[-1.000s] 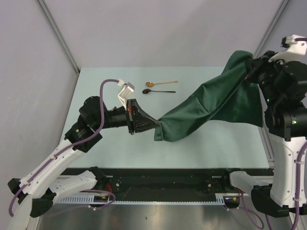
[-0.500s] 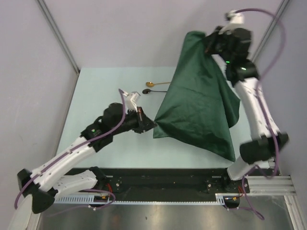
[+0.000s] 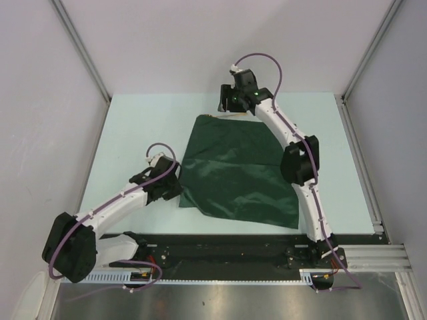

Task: Fold the napkin into a case and place the utensils inside
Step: Flatten out the crumpled napkin at the center of the board, then pick up the flattened napkin from the center of the board.

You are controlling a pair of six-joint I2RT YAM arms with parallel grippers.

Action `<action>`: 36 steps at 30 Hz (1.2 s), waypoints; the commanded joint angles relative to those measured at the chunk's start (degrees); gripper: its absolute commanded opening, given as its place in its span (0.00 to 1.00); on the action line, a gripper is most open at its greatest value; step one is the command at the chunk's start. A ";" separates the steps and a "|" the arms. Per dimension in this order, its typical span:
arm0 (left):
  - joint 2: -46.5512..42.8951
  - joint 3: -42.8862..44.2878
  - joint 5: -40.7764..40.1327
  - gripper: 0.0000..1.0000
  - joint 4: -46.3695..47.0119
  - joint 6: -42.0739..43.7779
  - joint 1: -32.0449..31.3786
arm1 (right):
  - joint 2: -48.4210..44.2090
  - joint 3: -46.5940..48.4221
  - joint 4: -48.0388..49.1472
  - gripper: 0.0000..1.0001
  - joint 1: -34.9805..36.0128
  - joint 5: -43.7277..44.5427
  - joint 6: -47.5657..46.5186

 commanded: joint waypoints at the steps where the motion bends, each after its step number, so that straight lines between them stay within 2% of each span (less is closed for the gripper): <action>1: -2.66 -4.46 1.64 0.00 2.17 -1.41 0.66 | -18.27 -15.43 -5.34 0.72 -3.21 8.44 4.25; 2: -2.40 -4.90 2.43 0.00 2.88 -0.98 0.66 | -21.17 -20.60 -5.78 0.74 -3.82 11.94 5.13; 3: -2.14 -5.26 4.18 0.00 3.58 -0.54 0.66 | -27.99 -29.97 -5.79 0.78 -5.05 13.89 6.44; 5: -0.74 -5.08 5.07 0.04 4.03 0.60 0.66 | -35.05 -41.52 -3.61 0.79 -6.89 13.83 11.01; 6: -0.30 -5.00 5.43 0.10 3.86 0.78 0.75 | -41.27 -52.36 -2.72 0.80 -8.12 13.39 12.42; 7: 0.14 -4.39 5.43 0.15 3.42 0.96 0.75 | -44.55 -57.00 -2.45 0.80 -10.05 14.60 14.52; 8: 0.49 -4.03 5.26 0.22 2.81 0.96 0.75 | -47.37 -61.22 -3.14 0.80 -11.02 15.83 17.76; 9: 0.67 -3.68 4.64 0.39 1.41 0.87 0.75 | -52.61 -69.35 -3.84 0.80 -11.73 16.97 19.62; 11: 0.06 -2.54 3.42 0.55 -0.70 0.18 0.75 | -57.48 -76.52 -5.25 0.79 -12.70 18.65 24.00; 12: -0.29 -2.19 2.28 0.70 -3.76 -0.35 0.84 | -60.29 -79.43 -5.78 0.79 -12.70 19.09 25.69; 13: -0.55 -1.14 0.00 0.80 -5.44 -0.79 0.75 | -64.93 -84.59 -7.26 0.79 -12.79 19.53 27.01; 16: -2.31 0.36 -5.19 0.90 -11.52 -2.90 0.84 | -74.07 -92.95 -9.64 0.79 -13.14 21.55 33.60; 21: -4.78 -1.48 -3.89 0.91 -11.08 -2.64 0.75 | -82.19 -100.80 -13.52 0.73 -20.78 17.79 40.01; 25: -3.90 -3.23 -2.57 0.87 -11.09 -3.43 0.84 | -85.80 -104.06 -17.11 0.65 -21.85 17.43 44.24; 29: -3.28 -4.03 -1.96 0.83 -10.56 -3.79 0.84 | -86.34 -106.26 -16.77 0.59 -20.88 15.85 44.25; 36: -3.37 -3.24 -1.69 0.84 -10.91 -3.70 0.92 | -83.09 -108.63 -18.09 0.58 -12.01 17.07 49.25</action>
